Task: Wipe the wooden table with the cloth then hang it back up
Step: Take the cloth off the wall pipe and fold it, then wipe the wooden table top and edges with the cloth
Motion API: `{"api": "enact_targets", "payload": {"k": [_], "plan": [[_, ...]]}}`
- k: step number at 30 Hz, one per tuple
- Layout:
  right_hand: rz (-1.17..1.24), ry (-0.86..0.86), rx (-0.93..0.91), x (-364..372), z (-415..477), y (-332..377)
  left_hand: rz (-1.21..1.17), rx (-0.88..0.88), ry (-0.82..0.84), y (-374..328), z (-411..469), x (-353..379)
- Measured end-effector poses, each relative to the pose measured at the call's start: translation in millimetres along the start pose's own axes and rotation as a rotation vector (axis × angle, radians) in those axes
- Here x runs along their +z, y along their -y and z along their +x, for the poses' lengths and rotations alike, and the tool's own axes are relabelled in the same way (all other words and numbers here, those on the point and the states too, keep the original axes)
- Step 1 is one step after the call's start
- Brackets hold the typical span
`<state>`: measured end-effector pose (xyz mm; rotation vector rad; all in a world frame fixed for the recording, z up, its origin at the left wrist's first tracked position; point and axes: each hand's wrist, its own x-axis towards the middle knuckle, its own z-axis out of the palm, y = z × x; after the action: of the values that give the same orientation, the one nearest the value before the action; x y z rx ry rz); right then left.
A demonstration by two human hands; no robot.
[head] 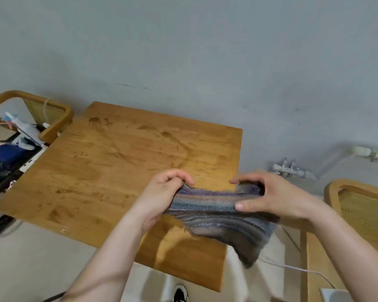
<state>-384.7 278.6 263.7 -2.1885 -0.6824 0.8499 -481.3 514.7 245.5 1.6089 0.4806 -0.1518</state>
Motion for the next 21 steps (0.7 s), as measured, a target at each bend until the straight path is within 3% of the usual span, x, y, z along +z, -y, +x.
{"api": "enact_targets", "payload": {"k": [2,3,5,9,12,14,18,21], "plan": [[-0.355,0.162,-0.007,8.9,9.1,4.8,0.200,0.030,0.053,1.1,7.9,-17.5],[-0.410,0.169,-0.017,11.2,15.6,4.8,0.240,0.043,0.049,0.3,13.1,-23.2],[-0.326,0.098,0.004,10.9,25.3,7.3,0.239,0.071,-0.036,-2.4,26.1,-30.5],[0.111,-0.215,0.012,5.8,25.3,6.3,0.276,0.228,-0.211,-3.2,40.0,-36.0],[0.173,-0.358,-0.041,42.5,14.0,-2.4,0.392,0.388,-0.257,11.7,36.7,-38.4],[0.112,-0.330,0.013,85.9,12.5,-21.2,0.538,0.302,-0.208,39.9,38.3,-36.8],[0.021,-0.069,0.305,173.1,20.7,-69.9,0.982,0.007,-0.004,122.6,41.8,-30.4],[-0.052,-0.052,0.305,206.2,23.0,-80.8,1.128,0.067,0.010,157.4,29.6,-26.5]]}}
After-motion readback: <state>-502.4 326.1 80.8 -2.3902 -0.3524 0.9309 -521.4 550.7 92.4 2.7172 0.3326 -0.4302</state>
